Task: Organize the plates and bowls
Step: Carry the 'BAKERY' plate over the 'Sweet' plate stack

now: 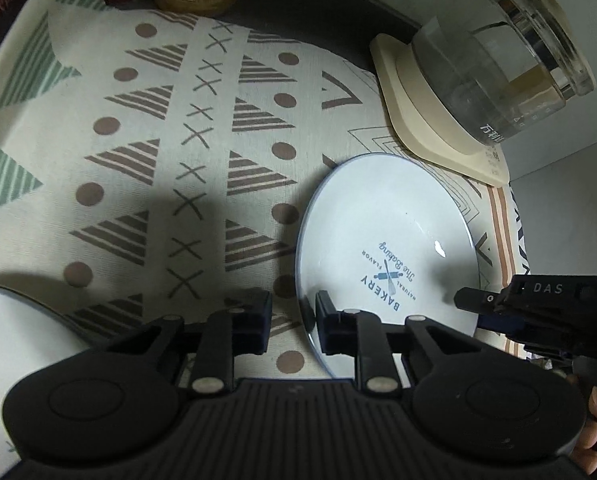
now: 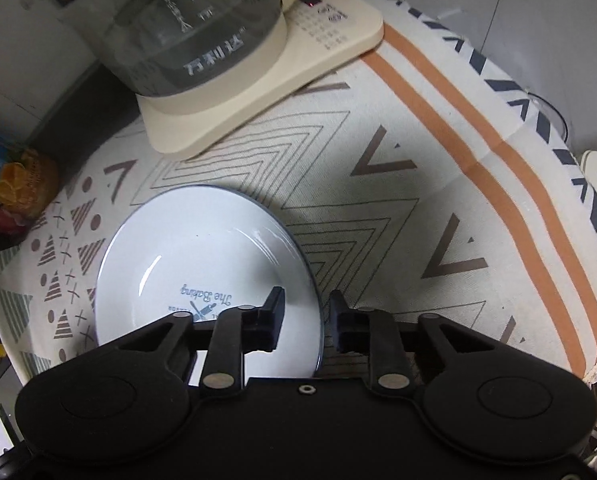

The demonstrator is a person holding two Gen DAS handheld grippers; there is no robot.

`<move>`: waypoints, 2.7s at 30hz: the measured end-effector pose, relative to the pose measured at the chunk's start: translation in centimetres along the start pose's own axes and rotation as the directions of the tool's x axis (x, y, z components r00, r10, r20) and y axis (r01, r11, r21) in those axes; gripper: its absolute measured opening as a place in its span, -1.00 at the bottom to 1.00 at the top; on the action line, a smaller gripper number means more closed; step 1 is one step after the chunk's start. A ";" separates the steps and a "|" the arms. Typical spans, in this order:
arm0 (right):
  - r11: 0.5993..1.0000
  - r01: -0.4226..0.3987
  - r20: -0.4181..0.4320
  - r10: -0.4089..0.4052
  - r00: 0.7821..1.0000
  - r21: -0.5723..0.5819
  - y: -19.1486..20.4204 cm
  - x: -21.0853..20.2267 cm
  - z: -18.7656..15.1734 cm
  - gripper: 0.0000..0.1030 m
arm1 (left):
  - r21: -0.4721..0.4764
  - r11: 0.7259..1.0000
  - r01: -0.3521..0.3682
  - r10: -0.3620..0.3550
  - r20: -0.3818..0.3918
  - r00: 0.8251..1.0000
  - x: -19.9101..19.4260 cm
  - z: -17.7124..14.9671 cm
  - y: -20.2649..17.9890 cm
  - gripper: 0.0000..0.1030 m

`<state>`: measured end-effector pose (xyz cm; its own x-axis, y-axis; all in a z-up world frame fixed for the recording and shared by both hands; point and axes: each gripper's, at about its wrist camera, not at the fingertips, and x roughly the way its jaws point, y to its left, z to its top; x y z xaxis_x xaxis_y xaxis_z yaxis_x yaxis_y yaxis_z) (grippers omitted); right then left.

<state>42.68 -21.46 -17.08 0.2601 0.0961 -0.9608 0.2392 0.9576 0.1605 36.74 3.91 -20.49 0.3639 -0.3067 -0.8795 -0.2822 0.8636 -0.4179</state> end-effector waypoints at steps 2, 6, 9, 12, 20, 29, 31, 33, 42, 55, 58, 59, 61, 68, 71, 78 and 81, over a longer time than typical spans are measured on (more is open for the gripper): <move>1.000 0.001 -0.015 -0.001 1.000 0.000 0.1 0.4 0.1 -0.59 | -0.002 1.000 0.007 -0.007 -0.006 1.000 0.3 0.1 0.0 -0.64; 1.000 0.007 -0.035 -0.007 0.999 0.001 0.1 1.2 0.0 -0.65 | -0.006 0.999 0.036 -0.036 -0.017 0.999 0.8 0.2 -0.1 -0.83; 1.000 -0.005 -0.015 0.005 1.000 -0.024 0.3 0.9 -0.2 -0.71 | 0.002 1.000 0.026 -0.026 0.007 1.000 0.4 0.3 -0.1 -0.82; 0.998 -0.057 0.013 0.057 0.998 -0.027 0.3 0.2 -0.4 -0.78 | -0.016 0.999 0.032 -0.032 0.031 0.999 -0.2 0.6 0.5 -0.83; 0.983 -0.168 0.081 0.174 0.981 -0.074 2.0 -1.5 -1.0 -0.88 | -0.062 0.998 0.028 -0.021 0.103 0.994 -3.0 1.8 2.4 -0.83; 0.960 -0.245 0.101 0.259 0.960 -0.134 4.1 -3.1 -2.4 -0.88 | -0.117 0.993 0.018 0.000 0.148 0.989 -5.8 0.6 4.7 -0.83; 0.954 -0.257 0.107 0.275 0.956 -0.156 4.5 -3.6 -2.8 -0.88 | -0.121 0.993 0.019 0.002 0.168 0.986 -6.7 0.2 4.8 -0.83; 0.947 -0.272 0.113 0.293 0.950 -0.170 4.8 -4.2 -3.3 -0.88 | -0.130 0.991 0.019 0.006 0.187 0.982 -7.6 -0.2 5.1 -0.83; 0.916 -0.319 0.115 0.354 0.928 -0.244 6.2 -6.3 -5.8 -0.87 | -0.173 0.985 0.000 0.044 0.251 0.967 -11.6 -3.3 6.4 -0.83; 0.865 -0.364 0.066 0.410 0.910 -0.346 8.0 -7.7 -10.1 -0.86 | -0.256 0.966 -0.035 0.115 0.305 0.945 -15.7 -7.9 8.9 -0.83; 0.855 -0.371 0.053 0.416 0.908 -0.362 8.2 -7.7 -10.9 -0.85 | -0.273 0.961 -0.040 0.127 0.307 0.943 -16.1 -8.7 9.5 -0.83; 0.853 -0.371 0.050 0.417 0.908 -0.367 8.3 -7.7 -11.1 -0.85 | -0.279 0.959 -0.042 0.131 0.307 0.943 -16.3 -9.0 9.6 -0.83; 0.847 -0.371 0.043 0.417 0.908 -0.382 8.5 -7.7 -11.7 -0.85 | -0.288 0.956 -0.046 0.138 0.308 0.941 -16.5 -9.6 10.1 -0.83; 0.826 -0.361 0.025 0.411 0.911 -0.432 9.1 -7.5 -13.7 -0.84 | -0.319 0.946 -0.063 0.164 0.299 0.940 -16.9 -11.4 11.3 -0.83; 0.819 -0.350 0.019 0.402 0.915 -0.454 9.4 -7.3 -14.6 -0.83 | -0.327 0.942 -0.075 0.176 0.290 0.941 -16.8 -12.0 11.8 -0.83; 0.804 -0.325 0.025 0.388 0.921 -0.497 10.0 -7.2 -16.1 -0.83 | -0.333 0.938 -0.094 0.190 0.268 0.944 -16.5 -13.0 12.6 -0.83; 0.798 -0.303 0.037 0.376 0.926 -0.521 10.3 -7.2 -16.7 -0.83 | -0.326 0.940 -0.104 0.195 0.259 0.946 -16.2 -13.4 12.7 -0.83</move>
<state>27.68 -7.79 -12.28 0.3652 0.4388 -0.8210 -0.3757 0.8764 0.3013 15.36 14.51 -14.64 0.5191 -0.0183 -0.8545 -0.5923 0.7131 -0.3751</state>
